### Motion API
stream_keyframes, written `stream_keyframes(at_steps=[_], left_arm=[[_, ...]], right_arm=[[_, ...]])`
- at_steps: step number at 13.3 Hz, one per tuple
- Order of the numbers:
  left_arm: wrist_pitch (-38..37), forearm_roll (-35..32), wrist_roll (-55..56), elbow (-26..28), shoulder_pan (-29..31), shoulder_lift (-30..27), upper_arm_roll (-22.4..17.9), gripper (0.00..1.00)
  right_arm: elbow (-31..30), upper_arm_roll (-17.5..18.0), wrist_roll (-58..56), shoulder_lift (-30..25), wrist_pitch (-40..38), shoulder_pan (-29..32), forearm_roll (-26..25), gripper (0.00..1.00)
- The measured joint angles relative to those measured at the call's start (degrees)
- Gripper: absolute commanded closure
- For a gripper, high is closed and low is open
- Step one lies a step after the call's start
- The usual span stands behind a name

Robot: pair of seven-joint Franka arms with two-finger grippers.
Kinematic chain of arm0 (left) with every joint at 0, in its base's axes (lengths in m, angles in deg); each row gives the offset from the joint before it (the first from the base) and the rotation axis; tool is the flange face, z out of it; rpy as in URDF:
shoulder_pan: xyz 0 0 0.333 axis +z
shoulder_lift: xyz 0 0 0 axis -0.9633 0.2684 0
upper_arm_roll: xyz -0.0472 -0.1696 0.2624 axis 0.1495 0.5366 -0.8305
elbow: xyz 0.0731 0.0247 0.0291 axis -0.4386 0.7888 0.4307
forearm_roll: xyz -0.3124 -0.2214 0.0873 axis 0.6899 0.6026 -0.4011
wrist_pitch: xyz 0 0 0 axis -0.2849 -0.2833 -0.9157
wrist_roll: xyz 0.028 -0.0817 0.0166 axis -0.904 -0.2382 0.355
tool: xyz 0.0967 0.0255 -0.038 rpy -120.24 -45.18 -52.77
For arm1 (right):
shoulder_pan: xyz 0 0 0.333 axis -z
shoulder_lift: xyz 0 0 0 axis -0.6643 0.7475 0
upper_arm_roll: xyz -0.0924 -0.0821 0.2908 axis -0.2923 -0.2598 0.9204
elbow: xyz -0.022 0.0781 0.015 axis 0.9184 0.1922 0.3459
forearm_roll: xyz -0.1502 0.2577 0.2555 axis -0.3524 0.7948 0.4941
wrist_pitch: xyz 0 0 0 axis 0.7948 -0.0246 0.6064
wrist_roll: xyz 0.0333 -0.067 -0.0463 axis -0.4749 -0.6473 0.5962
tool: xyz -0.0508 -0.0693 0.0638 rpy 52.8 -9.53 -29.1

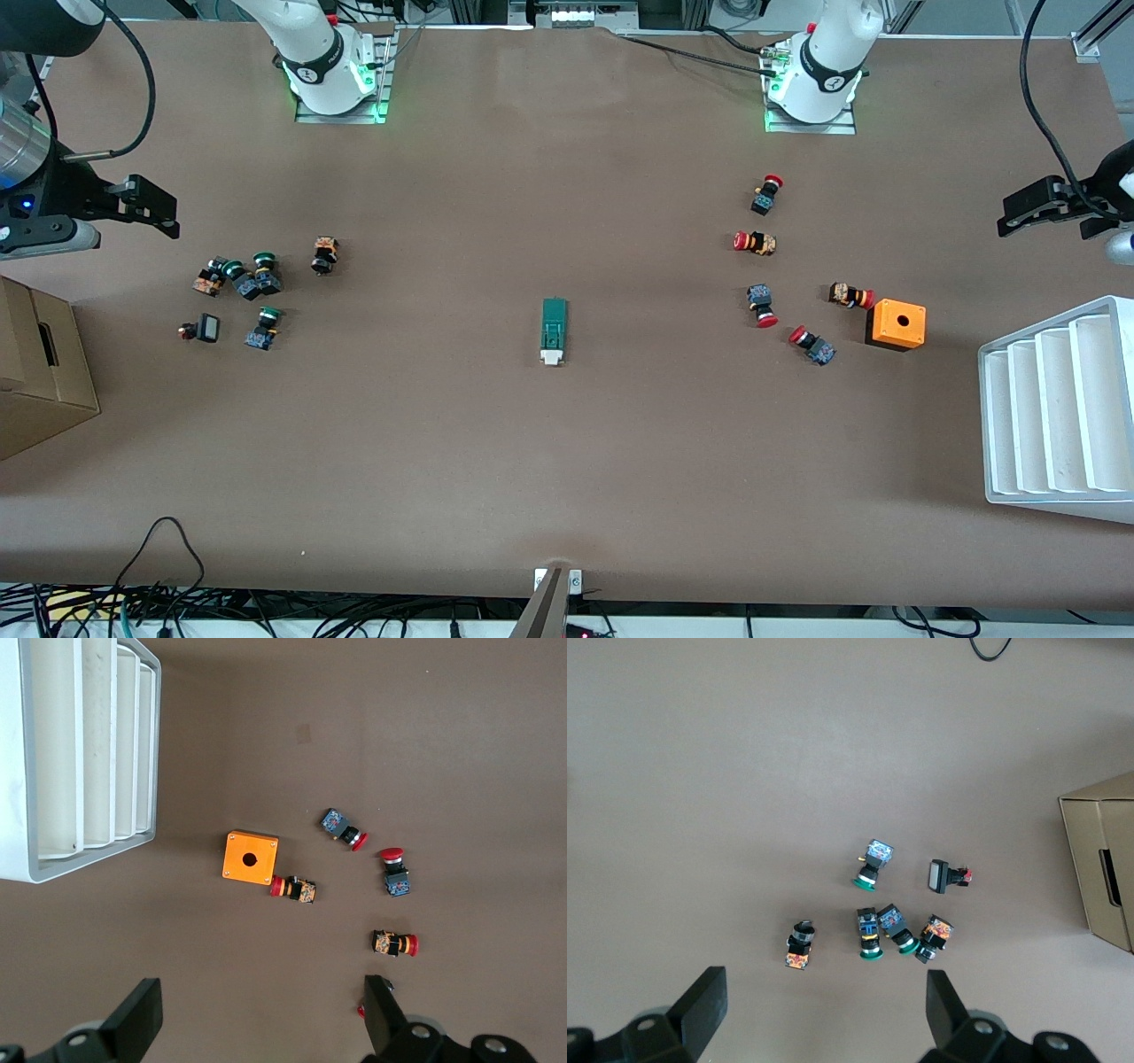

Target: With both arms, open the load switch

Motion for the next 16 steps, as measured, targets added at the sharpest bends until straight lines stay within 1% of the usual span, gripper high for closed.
stream_keyframes(at_steps=[7,11,13,16], left_arm=[[0.0,0.0,0.1,0.0,-0.1,0.0,0.2,0.0],[0.7,2.0,2.8,0.2,-1.2,0.0,2.2,0.0],[2.1,2.1,5.2,0.8,-1.8,0.1,3.9,0.0],[4.3,2.3,14.9,1.3,-3.4,0.8,9.1,0.0]], right_arm=[[0.0,0.0,0.0,0.0,0.0,0.0,0.0,0.01],[0.0,0.0,0.0,0.0,0.0,0.0,0.0,0.01],[0.0,-0.2,0.0,0.0,0.0,0.1,0.0,0.01],[0.0,-0.7,0.0,0.0,0.1,0.6,0.0,0.01]])
